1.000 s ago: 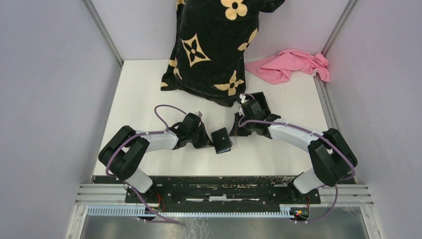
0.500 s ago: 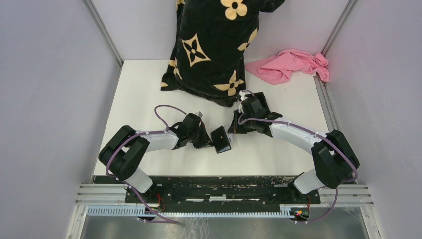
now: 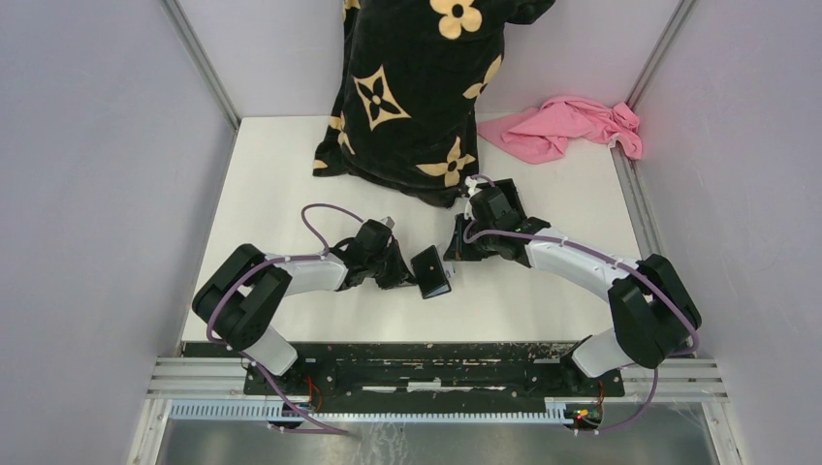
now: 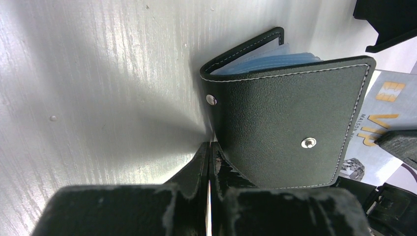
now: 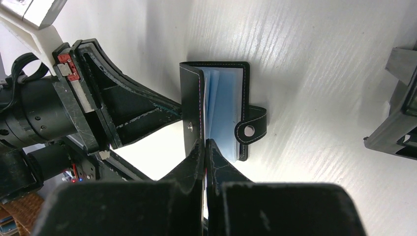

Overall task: Put the credit cards into the card holder
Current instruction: Open the card holder at the center of the board.

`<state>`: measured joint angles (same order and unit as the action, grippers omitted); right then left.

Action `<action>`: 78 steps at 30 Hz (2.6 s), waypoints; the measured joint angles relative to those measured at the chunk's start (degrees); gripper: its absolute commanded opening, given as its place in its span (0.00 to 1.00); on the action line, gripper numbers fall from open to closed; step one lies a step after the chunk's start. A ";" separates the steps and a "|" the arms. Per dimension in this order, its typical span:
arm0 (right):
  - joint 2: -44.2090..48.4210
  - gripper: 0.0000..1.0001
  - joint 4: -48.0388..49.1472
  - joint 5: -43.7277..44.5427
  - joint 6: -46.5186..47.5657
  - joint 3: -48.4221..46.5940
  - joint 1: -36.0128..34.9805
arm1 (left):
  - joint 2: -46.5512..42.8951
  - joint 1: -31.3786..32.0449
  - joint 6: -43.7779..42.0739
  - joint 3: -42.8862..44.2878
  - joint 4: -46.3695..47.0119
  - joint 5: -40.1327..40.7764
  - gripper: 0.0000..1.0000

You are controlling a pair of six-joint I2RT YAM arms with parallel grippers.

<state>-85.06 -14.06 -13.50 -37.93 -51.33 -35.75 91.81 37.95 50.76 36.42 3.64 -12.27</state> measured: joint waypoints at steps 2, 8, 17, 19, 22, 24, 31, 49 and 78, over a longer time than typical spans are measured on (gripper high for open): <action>0.07 0.01 -0.15 0.02 -0.09 -0.09 -0.26 | 0.02 0.00 0.00 0.00 0.07 -0.07 0.03; 0.07 0.01 -0.26 0.02 -0.26 -0.31 -1.29 | 0.07 0.00 0.00 -0.22 0.70 -0.26 0.03; 0.02 0.01 -0.24 0.09 -0.85 -1.14 -3.65 | 0.00 0.00 0.02 -0.74 1.49 -0.35 0.03; -0.09 0.01 -0.24 0.20 -1.01 -1.68 -4.35 | -0.13 0.00 0.02 -0.98 1.66 -0.35 0.03; -0.42 0.01 -0.22 0.31 -1.22 -2.49 -5.27 | -0.37 0.00 0.02 -1.22 2.12 -0.35 0.03; -0.85 0.01 -0.20 0.57 -1.27 -3.15 -5.92 | -0.44 0.00 0.02 -1.46 2.27 -0.35 0.03; -3.61 0.01 0.26 1.40 -1.31 -4.13 -8.41 | -0.90 0.02 0.02 -2.56 3.54 -0.35 0.03; -8.31 0.01 1.03 10.58 0.02 -4.22 -14.62 | -11.32 0.07 -0.02 -6.45 -8.68 1.68 0.03; -9.31 0.01 -3.65 18.08 3.52 -6.80 -15.63 | -11.45 0.07 -1.38 8.52 -27.34 6.36 0.04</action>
<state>-94.37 -17.72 4.58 -34.41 -58.13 -51.37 80.36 38.02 49.39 44.95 -23.70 -5.91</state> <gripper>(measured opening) 0.014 0.042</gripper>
